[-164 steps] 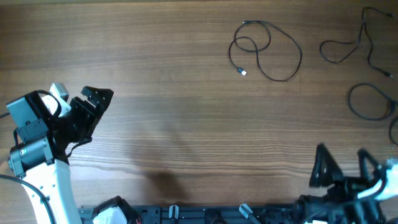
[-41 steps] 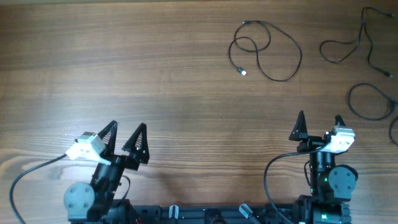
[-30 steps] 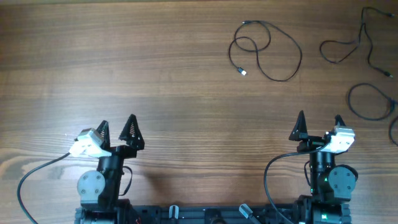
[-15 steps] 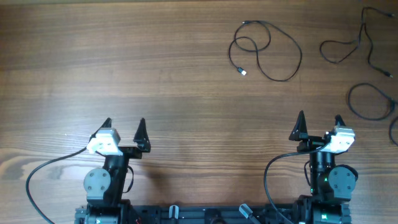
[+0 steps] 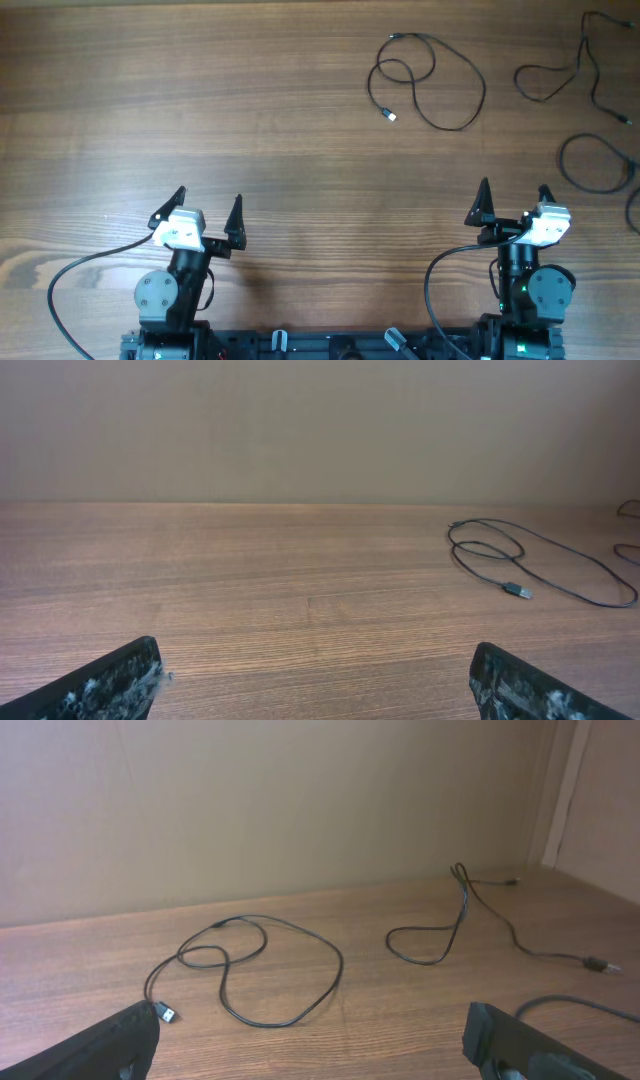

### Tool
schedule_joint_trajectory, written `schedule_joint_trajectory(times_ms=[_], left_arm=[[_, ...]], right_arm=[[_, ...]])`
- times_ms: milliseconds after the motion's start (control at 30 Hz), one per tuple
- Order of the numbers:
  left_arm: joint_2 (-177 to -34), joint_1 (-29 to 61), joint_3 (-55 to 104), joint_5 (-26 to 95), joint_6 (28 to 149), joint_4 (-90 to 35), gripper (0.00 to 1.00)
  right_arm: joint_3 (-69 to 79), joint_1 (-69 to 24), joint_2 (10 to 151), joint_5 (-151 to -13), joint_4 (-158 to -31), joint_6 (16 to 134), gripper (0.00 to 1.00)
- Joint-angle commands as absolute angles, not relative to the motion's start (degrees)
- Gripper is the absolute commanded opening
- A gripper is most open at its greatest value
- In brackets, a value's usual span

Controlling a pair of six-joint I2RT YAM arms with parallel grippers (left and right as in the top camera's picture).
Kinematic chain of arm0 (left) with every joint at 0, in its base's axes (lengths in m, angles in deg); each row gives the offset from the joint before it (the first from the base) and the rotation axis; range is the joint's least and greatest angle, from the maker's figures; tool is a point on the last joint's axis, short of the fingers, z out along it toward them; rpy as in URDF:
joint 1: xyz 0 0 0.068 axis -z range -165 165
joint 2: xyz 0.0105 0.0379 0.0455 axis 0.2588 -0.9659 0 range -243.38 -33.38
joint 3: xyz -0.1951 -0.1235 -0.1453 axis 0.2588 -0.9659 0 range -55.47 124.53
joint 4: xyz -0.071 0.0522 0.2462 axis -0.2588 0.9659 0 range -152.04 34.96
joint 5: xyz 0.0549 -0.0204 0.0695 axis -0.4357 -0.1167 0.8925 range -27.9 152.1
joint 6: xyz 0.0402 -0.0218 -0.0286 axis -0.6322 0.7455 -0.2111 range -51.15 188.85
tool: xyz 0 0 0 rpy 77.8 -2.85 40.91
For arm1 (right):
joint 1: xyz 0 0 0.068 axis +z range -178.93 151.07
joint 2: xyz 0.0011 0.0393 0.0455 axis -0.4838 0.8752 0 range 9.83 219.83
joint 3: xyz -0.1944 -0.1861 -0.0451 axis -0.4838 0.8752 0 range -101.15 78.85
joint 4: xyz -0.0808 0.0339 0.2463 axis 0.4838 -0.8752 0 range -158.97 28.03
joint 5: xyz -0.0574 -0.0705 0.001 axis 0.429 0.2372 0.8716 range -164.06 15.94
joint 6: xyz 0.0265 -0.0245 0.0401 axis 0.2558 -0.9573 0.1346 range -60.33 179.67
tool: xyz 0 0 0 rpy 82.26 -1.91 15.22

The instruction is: Untangle cables

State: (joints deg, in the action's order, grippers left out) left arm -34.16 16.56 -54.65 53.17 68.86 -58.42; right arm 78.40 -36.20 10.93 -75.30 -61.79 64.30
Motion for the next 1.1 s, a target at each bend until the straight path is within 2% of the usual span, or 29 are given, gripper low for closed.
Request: schedule_joint_trajectory(times_ms=[0,633,767,1067], left_arm=[[-33.57,17.02,-55.13,52.1,67.61,-58.55,1.0],[-33.66,17.02,-55.13,52.1,67.59,-58.57,1.0],[-33.66,17.02,-55.13,52.1,67.59,-58.57,1.0],[-33.66,17.02,-55.13,52.1,67.59,-58.55,1.0]], right_arm=[[78.57,-35.92,10.08,-75.19,-61.66,63.75,1.0],[78.57,-35.9,10.08,-75.19,-61.66,63.77,1.0],[78.57,-33.34,10.08,-74.97,-61.66,63.62,1.0],[78.55,-32.86,10.08,-77.97,-61.83,50.63,1.0]])
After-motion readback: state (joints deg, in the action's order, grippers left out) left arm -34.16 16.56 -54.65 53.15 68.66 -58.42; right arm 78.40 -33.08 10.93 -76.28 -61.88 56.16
